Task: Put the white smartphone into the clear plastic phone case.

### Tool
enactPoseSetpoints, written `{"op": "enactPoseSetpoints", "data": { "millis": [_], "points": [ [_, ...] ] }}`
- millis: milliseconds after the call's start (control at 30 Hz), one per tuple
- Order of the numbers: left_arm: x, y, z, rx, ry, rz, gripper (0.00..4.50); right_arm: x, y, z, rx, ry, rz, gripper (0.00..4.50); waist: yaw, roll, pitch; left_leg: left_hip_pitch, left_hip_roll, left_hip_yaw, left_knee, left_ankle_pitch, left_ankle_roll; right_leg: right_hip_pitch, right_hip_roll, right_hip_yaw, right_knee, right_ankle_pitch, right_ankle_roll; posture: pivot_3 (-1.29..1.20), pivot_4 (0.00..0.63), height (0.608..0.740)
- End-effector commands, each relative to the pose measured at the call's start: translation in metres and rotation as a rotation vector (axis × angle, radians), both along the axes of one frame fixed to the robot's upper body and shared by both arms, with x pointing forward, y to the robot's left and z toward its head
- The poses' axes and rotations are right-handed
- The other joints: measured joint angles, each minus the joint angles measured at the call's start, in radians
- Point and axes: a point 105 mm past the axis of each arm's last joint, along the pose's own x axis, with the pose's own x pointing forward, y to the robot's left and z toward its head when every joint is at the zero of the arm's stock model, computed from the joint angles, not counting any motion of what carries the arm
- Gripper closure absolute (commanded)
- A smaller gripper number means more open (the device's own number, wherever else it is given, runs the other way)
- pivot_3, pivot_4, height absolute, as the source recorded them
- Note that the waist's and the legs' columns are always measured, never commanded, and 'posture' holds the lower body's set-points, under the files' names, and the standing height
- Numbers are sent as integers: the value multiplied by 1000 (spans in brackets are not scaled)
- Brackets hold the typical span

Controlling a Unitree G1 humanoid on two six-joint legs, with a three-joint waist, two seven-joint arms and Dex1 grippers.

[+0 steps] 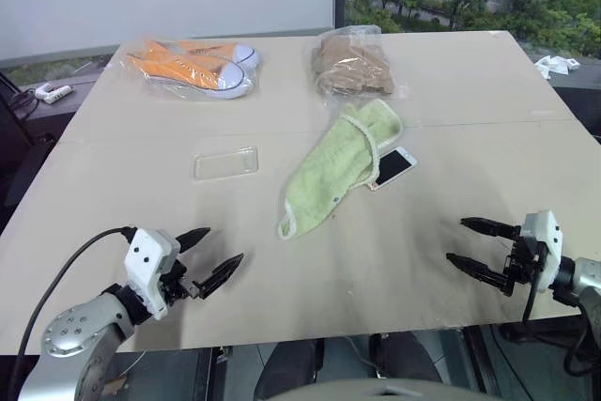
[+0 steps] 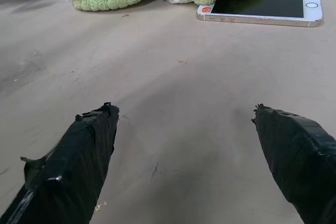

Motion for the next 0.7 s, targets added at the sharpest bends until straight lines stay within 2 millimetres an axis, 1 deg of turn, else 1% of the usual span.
{"op": "enactPoseSetpoints", "data": {
  "millis": [33,500,600,700],
  "points": [
    [-1,1,4,12,-23,-15,29,1,-5,12,-9,-53,-7,0,0,0,0,0,0,0,0,0,0,0,0,0,0,0,0,0,150,740],
    [-7,-1,2,-27,-13,-50,29,1,-3,14,-5,-66,-2,0,1,1,1,0,0,0,-1,0,0,0,0,0,-1,0,0,0,150,740],
    [-7,-1,3,-32,-14,-53,29,3,1,15,-11,-75,11,0,0,2,1,0,0,0,-1,0,0,0,0,0,-2,0,0,0,150,740],
    [-9,-2,4,-40,-16,-62,29,9,13,19,-34,-90,25,0,0,2,1,0,0,0,-1,-1,0,0,0,0,-2,0,0,0,150,740]
  ]
}}
